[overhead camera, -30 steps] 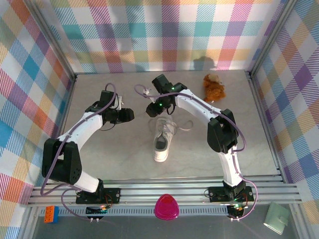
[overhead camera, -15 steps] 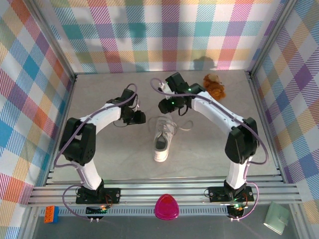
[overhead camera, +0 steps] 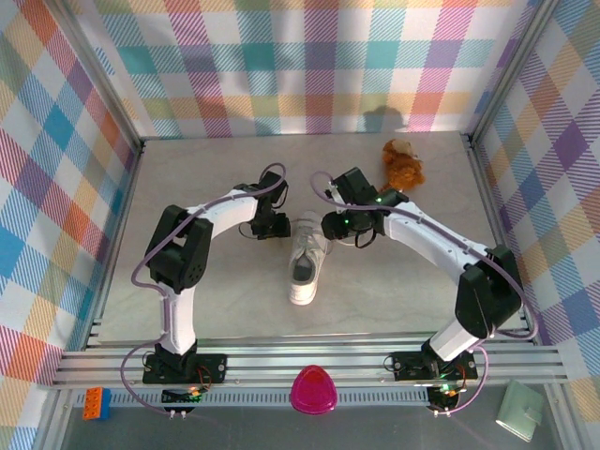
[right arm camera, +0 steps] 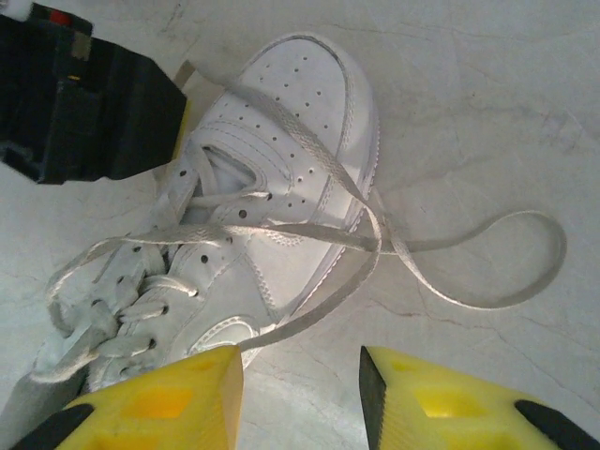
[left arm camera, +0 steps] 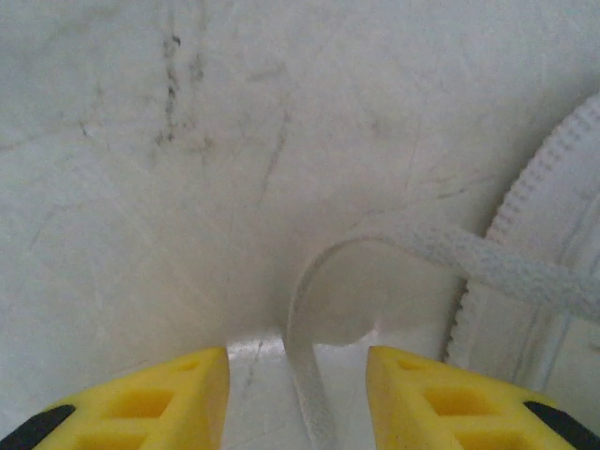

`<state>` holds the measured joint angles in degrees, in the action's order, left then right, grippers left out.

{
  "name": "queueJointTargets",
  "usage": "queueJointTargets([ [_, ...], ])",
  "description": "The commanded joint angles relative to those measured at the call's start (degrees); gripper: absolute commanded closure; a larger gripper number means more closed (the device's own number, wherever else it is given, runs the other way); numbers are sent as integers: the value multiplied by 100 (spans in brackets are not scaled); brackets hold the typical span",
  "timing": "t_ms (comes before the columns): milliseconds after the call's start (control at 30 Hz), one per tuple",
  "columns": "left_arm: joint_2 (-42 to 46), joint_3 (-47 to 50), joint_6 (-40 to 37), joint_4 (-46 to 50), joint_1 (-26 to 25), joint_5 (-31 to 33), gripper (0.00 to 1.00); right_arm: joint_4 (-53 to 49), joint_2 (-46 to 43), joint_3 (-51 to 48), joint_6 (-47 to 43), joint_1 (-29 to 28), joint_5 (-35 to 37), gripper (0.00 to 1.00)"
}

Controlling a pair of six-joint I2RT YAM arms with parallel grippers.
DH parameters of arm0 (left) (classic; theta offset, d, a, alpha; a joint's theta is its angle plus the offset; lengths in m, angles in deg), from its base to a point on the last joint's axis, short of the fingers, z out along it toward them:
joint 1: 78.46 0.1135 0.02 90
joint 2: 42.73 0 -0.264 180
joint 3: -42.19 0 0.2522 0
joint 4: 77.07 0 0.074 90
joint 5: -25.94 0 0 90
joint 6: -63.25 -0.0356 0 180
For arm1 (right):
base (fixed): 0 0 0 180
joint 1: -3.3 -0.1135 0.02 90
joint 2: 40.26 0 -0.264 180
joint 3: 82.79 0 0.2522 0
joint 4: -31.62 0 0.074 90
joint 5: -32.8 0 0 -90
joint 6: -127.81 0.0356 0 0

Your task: Tie the shoes

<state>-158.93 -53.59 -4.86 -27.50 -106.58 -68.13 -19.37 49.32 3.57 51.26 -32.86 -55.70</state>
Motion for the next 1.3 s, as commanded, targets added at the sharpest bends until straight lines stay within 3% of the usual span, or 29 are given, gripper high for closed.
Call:
queueJointTargets([
  [0,-358,-143,158,602,-140,477,59,309,-287,-142,289,-5,-52,61],
  [167,-226,47,156,611,-135,434,91,538,-529,-396,365,-5,-151,62],
  [200,-102,112,174,574,-112,411,94,622,-581,-477,383,-5,-208,62],
  [400,757,441,471,415,123,-39,100,1065,-759,-884,610,-5,-608,67],
  [733,1557,615,1168,176,280,-616,100,1295,-645,-940,782,-18,-808,72],
  [1067,2156,1320,2764,-863,307,-1168,100,1697,-310,-984,1132,-40,-1238,83],
  [1267,2146,1886,3638,-1881,316,-1687,100,1835,-170,-1010,1152,-88,-1355,85],
])
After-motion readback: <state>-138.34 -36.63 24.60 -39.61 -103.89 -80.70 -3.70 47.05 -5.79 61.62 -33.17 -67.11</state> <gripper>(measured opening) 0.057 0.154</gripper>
